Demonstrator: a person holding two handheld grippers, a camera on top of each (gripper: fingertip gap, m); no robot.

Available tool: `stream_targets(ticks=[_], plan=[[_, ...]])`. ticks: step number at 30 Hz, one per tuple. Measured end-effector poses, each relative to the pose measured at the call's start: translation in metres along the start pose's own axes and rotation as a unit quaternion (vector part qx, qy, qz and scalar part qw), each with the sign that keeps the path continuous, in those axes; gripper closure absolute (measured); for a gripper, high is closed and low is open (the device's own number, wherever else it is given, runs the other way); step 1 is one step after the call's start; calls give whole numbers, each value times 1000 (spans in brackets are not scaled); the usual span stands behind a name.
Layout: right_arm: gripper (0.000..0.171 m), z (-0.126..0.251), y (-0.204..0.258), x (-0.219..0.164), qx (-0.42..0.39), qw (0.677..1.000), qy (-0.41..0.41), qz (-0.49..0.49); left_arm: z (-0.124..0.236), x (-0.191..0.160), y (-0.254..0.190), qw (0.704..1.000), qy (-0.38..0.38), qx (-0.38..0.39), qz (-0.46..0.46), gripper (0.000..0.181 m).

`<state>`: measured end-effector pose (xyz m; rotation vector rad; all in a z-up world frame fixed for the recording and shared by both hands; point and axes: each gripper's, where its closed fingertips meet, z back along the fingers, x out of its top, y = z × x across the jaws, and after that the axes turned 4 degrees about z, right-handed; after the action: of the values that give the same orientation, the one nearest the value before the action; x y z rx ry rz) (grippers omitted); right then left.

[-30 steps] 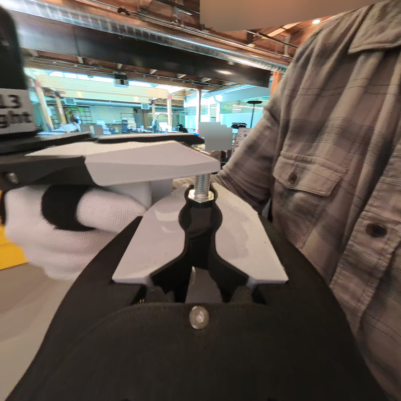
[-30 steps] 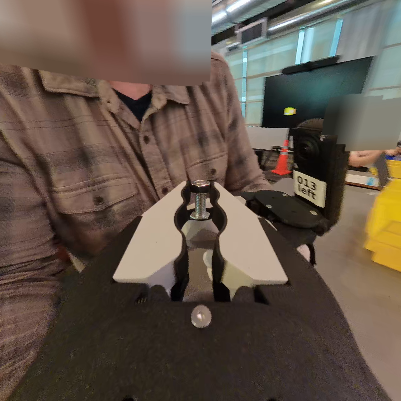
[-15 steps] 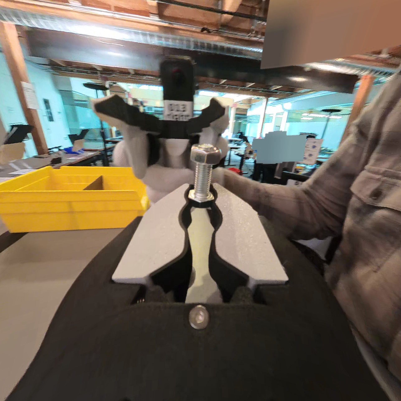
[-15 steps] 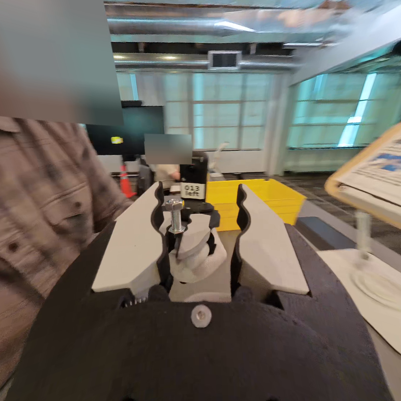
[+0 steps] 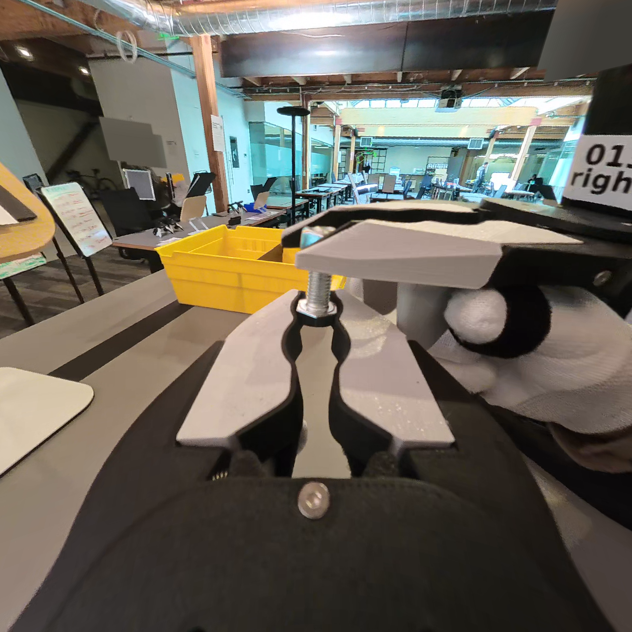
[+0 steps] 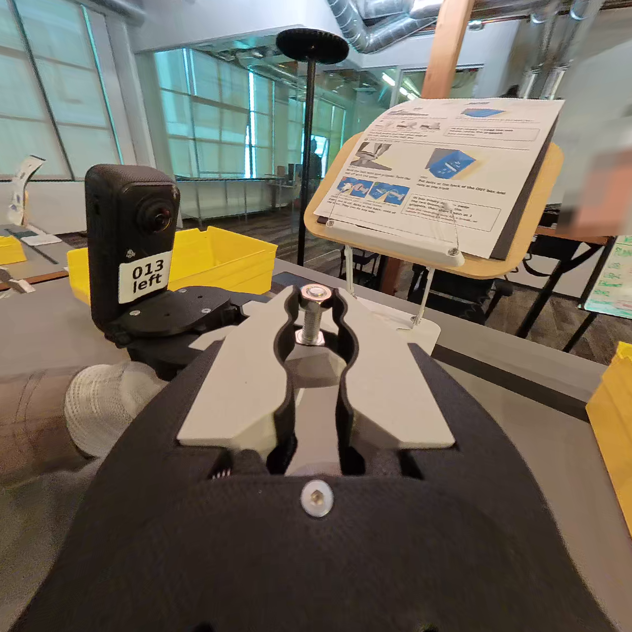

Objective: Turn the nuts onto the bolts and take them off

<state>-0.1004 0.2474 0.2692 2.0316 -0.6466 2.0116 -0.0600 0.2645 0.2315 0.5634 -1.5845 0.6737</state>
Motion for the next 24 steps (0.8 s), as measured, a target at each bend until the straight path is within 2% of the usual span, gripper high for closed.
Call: stream_targets(ticks=[3,7,9,13,16,19,22,24], plan=[[154,1,0,2,-9,1000,-3,0,0,1,-1,1000,-1,3,-5,167],[155,1,5,5,32,999,-6,8,1,5,-5,1000,-8,-20,4,167],[156,1,8,7,78,997,-5,7,3,7,-9,999,-9,-45,17,167],[155,13,25,19,246,969,-29,2,10,15,-31,992,-20,-125,20,167],[155,36,43,25,373,926,-53,27,17,15,-62,976,-19,-216,24,167],[155,63,60,29,513,857,-54,-13,26,12,-94,951,-1,-308,33,167],[155,85,72,31,626,776,-43,-62,28,9,-112,939,0,-343,38,167],[155,91,71,33,662,744,-56,-75,29,9,-114,935,1,-353,41,167]])
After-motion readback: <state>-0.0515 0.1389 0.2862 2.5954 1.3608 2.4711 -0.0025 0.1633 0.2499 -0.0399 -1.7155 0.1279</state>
